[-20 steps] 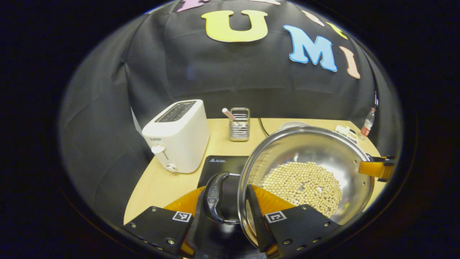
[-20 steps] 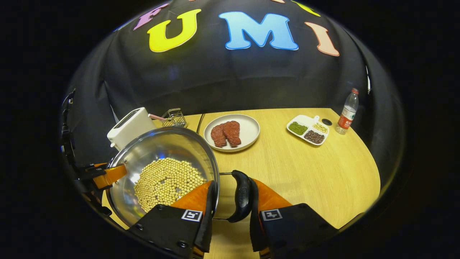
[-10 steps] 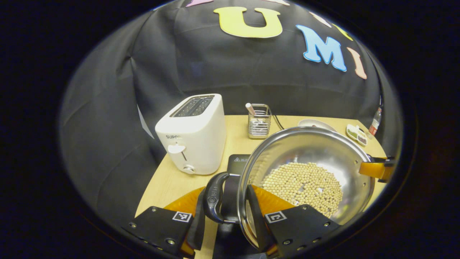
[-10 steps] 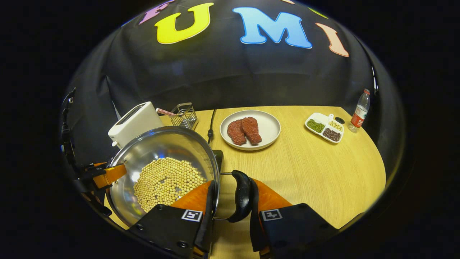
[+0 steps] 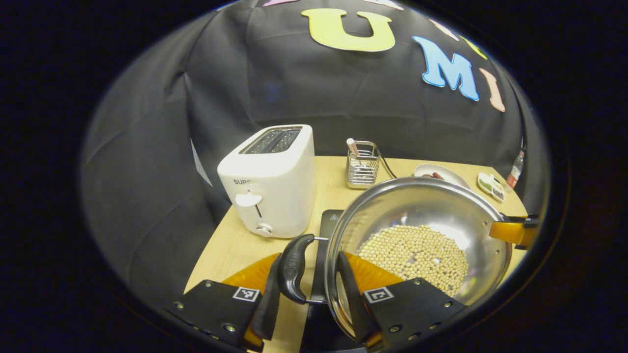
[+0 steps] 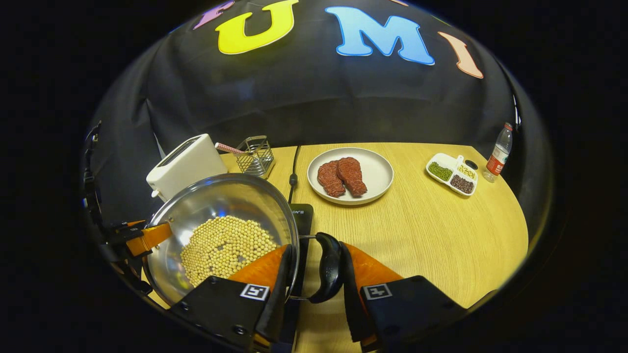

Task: First push the handle of the pot to place it horizontally, then grasp the pot with both hands and set it on the induction cooktop.

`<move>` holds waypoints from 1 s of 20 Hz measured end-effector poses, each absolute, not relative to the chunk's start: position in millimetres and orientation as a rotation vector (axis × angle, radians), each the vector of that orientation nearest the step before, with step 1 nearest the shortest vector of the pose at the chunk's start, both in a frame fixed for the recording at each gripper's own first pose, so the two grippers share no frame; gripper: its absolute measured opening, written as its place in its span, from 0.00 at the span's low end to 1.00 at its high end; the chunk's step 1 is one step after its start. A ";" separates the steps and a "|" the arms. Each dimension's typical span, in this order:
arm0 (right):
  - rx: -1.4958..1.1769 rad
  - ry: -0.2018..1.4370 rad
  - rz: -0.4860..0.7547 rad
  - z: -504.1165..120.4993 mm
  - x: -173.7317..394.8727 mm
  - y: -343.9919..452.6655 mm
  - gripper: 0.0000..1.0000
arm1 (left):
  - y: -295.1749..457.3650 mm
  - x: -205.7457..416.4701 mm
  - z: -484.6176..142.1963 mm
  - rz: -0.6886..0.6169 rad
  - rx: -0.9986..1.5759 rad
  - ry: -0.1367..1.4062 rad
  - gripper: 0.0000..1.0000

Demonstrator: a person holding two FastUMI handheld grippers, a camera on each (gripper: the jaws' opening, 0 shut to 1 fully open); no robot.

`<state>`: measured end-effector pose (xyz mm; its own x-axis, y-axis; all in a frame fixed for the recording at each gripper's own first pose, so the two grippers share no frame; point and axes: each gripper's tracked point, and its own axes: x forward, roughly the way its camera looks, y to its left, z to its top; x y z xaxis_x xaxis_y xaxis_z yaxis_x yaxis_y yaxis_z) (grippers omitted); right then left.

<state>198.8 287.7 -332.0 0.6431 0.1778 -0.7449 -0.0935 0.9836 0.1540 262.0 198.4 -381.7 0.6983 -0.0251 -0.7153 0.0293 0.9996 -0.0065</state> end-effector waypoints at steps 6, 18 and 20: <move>0.075 0.688 0.153 -282.7 207.3 270.5 0.96 | 200.8 267.2 -341.5 0.048 -0.007 0.665 0.83; -0.010 0.247 0.120 -124.3 173.4 140.7 0.92 | 107.5 233.9 -156.9 0.078 -0.001 0.293 0.82; -0.031 0.172 0.119 -97.7 160.0 113.3 0.96 | 77.6 220.3 -126.2 0.070 -0.003 0.240 0.80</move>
